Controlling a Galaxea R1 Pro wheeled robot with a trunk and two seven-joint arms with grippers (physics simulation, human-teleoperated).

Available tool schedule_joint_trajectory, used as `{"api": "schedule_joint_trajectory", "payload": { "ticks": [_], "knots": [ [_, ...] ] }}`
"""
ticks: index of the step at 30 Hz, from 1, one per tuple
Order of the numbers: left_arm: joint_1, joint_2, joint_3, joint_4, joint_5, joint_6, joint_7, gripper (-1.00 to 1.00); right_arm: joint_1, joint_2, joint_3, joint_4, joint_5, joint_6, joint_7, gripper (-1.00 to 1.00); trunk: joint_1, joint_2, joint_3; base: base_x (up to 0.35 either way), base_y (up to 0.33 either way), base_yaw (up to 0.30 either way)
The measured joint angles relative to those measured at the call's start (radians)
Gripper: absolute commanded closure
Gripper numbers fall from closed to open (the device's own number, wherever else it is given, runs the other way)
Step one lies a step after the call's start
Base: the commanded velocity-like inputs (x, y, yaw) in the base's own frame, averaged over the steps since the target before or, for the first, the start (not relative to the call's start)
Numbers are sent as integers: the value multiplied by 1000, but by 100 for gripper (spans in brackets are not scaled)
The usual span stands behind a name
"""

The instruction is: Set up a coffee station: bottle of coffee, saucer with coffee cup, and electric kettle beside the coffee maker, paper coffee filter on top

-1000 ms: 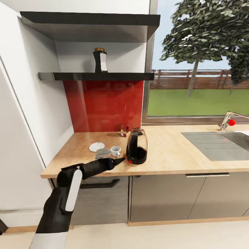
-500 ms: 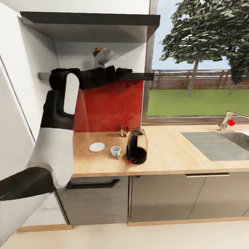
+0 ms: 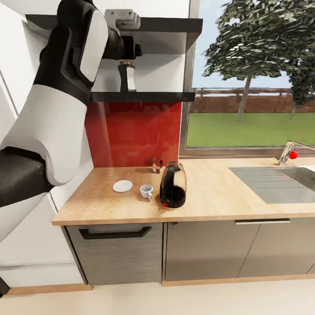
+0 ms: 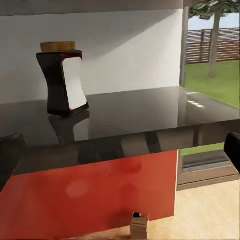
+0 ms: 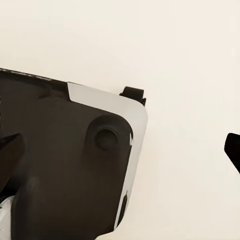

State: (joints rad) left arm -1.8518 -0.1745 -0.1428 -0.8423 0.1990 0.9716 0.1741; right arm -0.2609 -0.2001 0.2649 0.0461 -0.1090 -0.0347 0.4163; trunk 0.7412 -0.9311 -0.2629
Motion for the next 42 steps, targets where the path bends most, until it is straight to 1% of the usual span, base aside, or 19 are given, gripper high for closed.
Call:
{"api": "schedule_joint_trajectory", "payload": {
  "ticks": [2,5,7,10,14,19,22,24,25,27,31,33,34,35,37,39,42],
  "knots": [
    [-2,0,-24,-1,-9,0,33,-100,0,0,3,0,0,0,0,-100,0,0,0,0,0,0],
    [-4,0,-43,-6,-17,0,64,-100,1,0,9,0,0,0,1,-100,0,0,0,0,0,0],
    [-4,0,-50,-11,-21,-1,76,-100,2,2,12,1,27,0,1,-100,0,0,0,0,0,0],
    [-5,0,-55,-15,-24,-2,87,-100,2,7,20,3,118,1,2,-100,0,0,0,19,0,0],
    [-5,0,-57,-12,-25,-2,90,-100,8,10,23,4,175,1,4,-100,0,0,0,127,0,0],
    [-3,0,-57,-4,-25,-3,90,-100,18,10,23,4,183,1,4,-100,0,0,0,120,0,0],
    [-2,0,-57,-4,-26,-25,91,-100,20,10,23,4,184,1,4,-100,0,0,0,164,0,0],
    [-1,0,-57,-3,-26,-57,91,-100,21,10,23,4,184,1,4,-100,0,0,0,76,0,0],
    [-1,0,-57,-3,-26,-58,91,-100,21,10,23,4,184,1,4,-100,0,0,0,54,0,0],
    [-1,0,-56,-3,-27,-83,91,-100,22,10,23,4,184,0,3,-100,0,0,0,88,0,0],
    [0,0,-55,-3,-26,-95,91,-100,23,10,23,4,184,0,3,-100,0,0,0,212,0,0],
    [0,0,-46,-2,-27,-99,92,-100,23,10,23,4,184,0,3,-100,0,0,0,193,0,0],
    [0,0,-30,-2,-27,-104,92,-100,23,10,23,4,184,0,3,-100,0,0,0,99,0,0],
    [0,0,-5,-1,-27,-112,92,-100,23,10,23,4,184,0,3,-100,0,0,0,79,0,0],
    [1,0,24,-1,-27,-123,93,-100,23,10,23,4,184,0,3,-100,0,0,0,54,0,0],
    [1,0,67,7,-27,-140,93,-100,23,10,23,4,184,0,3,-100,0,0,0,146,0,0],
    [1,0,80,13,-27,-146,93,-100,23,10,23,4,184,0,3,-100,0,0,0,133,0,0]
  ]
}}
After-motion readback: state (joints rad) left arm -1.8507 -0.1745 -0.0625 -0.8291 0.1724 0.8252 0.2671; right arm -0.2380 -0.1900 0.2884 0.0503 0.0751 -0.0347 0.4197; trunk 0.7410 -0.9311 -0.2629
